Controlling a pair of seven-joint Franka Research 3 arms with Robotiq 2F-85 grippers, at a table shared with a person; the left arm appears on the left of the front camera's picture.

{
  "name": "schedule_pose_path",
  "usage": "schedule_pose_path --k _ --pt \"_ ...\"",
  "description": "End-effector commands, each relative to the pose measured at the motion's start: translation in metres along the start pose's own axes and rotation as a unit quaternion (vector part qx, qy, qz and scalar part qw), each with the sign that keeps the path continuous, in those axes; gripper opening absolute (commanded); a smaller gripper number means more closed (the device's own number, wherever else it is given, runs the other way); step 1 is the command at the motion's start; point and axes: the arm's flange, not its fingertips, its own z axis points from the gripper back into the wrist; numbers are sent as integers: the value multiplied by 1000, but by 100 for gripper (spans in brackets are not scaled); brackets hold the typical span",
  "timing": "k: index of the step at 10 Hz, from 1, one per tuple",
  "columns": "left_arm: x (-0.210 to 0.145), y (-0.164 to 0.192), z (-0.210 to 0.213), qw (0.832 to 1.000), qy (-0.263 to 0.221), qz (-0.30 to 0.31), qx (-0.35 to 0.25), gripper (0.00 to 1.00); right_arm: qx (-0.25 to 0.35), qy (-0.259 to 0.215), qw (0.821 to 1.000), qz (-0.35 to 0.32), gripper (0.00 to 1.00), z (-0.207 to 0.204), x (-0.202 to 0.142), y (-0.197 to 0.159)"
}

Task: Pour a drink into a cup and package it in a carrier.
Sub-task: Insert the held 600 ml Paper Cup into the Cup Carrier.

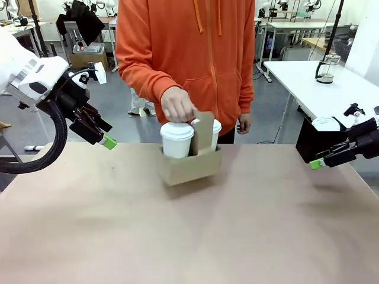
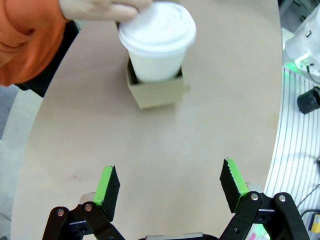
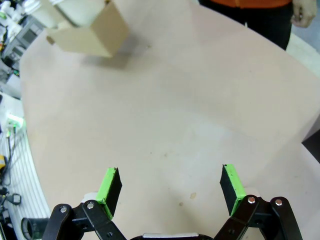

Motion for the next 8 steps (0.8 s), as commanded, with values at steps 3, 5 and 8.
schedule_pose_path --k 3,5,8 --pt "1 -1 1 1000 6 5 -1 100 4 -2 1000 -1 100 2 1 -1" --pt "1 -1 1 1000 6 5 -1 100 4 -2 1000 -1 100 2 1 -1" --pt "1 -1 1 1000 6 5 -1 100 4 -2 1000 -1 100 2 1 -1"
